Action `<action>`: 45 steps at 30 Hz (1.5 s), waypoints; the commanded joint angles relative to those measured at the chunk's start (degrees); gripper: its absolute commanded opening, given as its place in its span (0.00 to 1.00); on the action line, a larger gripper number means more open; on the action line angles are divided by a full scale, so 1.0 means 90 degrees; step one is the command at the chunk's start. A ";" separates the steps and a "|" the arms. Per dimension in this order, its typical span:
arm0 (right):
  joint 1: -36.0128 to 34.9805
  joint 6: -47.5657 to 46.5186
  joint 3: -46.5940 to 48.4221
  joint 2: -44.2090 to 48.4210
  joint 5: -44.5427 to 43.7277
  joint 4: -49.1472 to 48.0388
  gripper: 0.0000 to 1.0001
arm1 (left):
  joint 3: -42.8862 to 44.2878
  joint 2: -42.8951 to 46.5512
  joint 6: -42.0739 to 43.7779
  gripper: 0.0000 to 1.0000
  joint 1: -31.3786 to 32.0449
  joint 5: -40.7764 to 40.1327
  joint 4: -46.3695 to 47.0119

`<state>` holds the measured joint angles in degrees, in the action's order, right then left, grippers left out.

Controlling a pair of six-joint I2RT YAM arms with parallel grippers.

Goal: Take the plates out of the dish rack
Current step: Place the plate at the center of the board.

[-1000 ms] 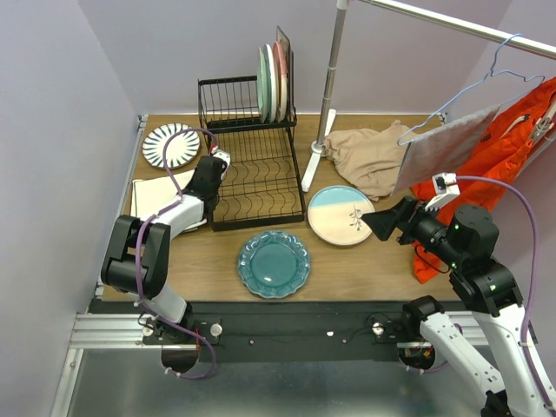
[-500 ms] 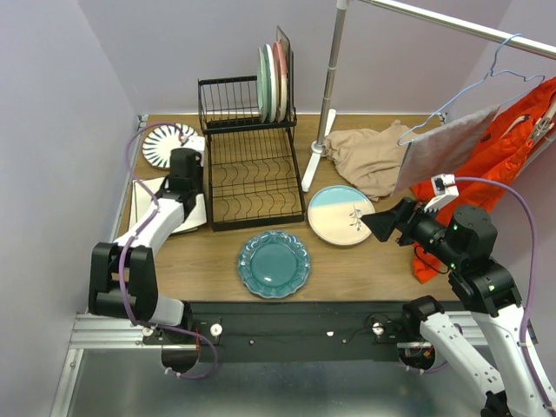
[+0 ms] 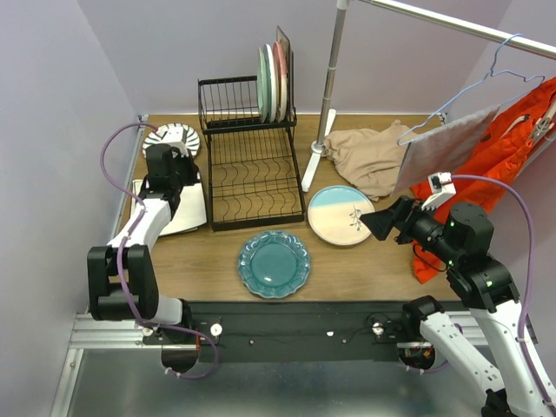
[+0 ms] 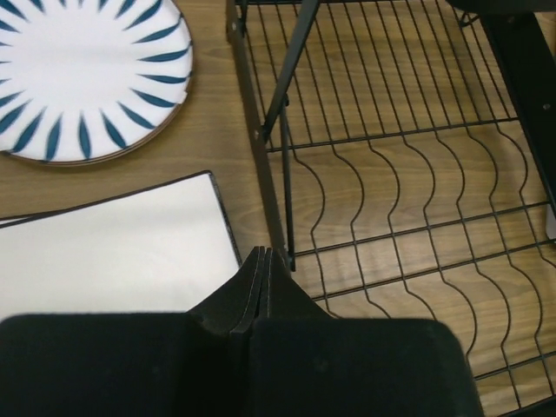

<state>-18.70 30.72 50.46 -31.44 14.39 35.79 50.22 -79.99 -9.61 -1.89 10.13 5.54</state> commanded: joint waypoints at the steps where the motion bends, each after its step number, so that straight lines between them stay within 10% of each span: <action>1: -0.0002 -0.0132 0.0127 -0.0051 -0.0096 -0.0061 0.99 | -0.0121 -0.0584 -0.0495 0.00 -0.0044 0.0817 0.0468; 45: -0.0003 0.0083 -0.0089 -0.0013 -0.0027 -0.0275 0.99 | -0.0003 -0.1592 -0.0427 0.00 0.0425 -0.1038 -0.0567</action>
<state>-18.68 30.74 50.26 -31.88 14.26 35.18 50.87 -97.56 -13.54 0.93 3.01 2.83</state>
